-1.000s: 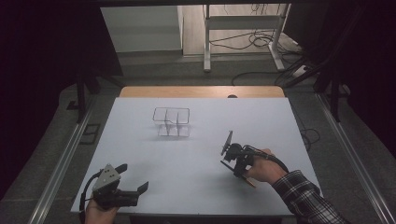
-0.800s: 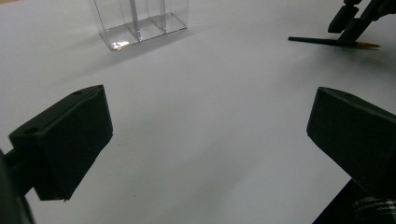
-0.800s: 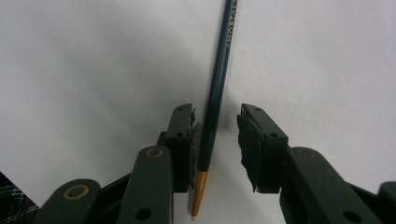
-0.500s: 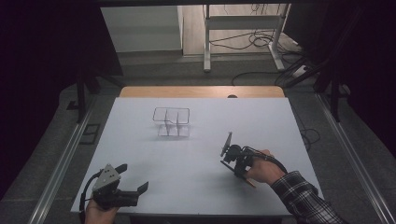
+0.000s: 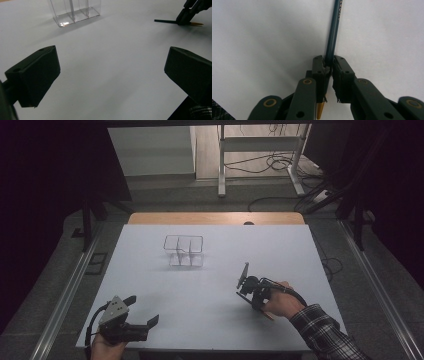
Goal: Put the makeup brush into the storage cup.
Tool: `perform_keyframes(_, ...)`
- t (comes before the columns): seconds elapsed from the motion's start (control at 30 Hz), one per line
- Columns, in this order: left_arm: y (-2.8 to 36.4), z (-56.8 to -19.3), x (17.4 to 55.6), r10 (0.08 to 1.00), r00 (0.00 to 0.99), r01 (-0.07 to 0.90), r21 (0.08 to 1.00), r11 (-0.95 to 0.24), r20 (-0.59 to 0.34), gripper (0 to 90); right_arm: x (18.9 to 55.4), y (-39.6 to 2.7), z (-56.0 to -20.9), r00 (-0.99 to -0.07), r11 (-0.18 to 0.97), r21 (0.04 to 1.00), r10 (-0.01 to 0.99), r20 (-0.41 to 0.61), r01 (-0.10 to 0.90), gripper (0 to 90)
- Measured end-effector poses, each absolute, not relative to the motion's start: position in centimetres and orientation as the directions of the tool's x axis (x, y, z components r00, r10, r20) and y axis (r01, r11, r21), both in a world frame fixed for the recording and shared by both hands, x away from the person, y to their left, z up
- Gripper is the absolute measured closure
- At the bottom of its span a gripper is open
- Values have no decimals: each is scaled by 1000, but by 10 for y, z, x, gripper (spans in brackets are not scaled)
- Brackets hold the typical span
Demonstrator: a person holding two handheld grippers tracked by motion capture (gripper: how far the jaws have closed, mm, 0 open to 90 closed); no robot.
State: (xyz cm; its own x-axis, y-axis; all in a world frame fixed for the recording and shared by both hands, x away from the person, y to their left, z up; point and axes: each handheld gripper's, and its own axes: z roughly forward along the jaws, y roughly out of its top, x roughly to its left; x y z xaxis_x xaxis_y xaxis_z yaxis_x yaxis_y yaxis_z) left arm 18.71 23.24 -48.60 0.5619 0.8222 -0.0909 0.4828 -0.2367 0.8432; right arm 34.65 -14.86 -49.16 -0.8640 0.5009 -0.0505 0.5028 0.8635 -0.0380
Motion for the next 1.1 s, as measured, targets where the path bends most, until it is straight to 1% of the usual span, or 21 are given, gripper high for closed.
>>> perform_keyframes(0.27,232,-486,187,822,563,483,842,-240,-89,5,348,-149,-492,-863,862,-40,505,-34,506,831)
perform_keyframes(0.4,232,-486,187,822,561,484,843,-235,-93,5,347,-149,-491,-857,856,-36,514,-29,515,834)
perform_keyframes(0.7,232,-486,187,821,562,491,839,-233,-101,9,346,-150,-484,-868,867,-36,496,-31,497,835)
perform_keyframes(0.9,231,-485,188,819,563,500,836,-227,-114,8,346,-151,-478,-871,872,-12,490,-33,490,834)
perform_keyframes(1.1,231,-485,188,819,560,507,835,-215,-129,0,343,-153,-470,-865,866,37,500,-23,499,834)
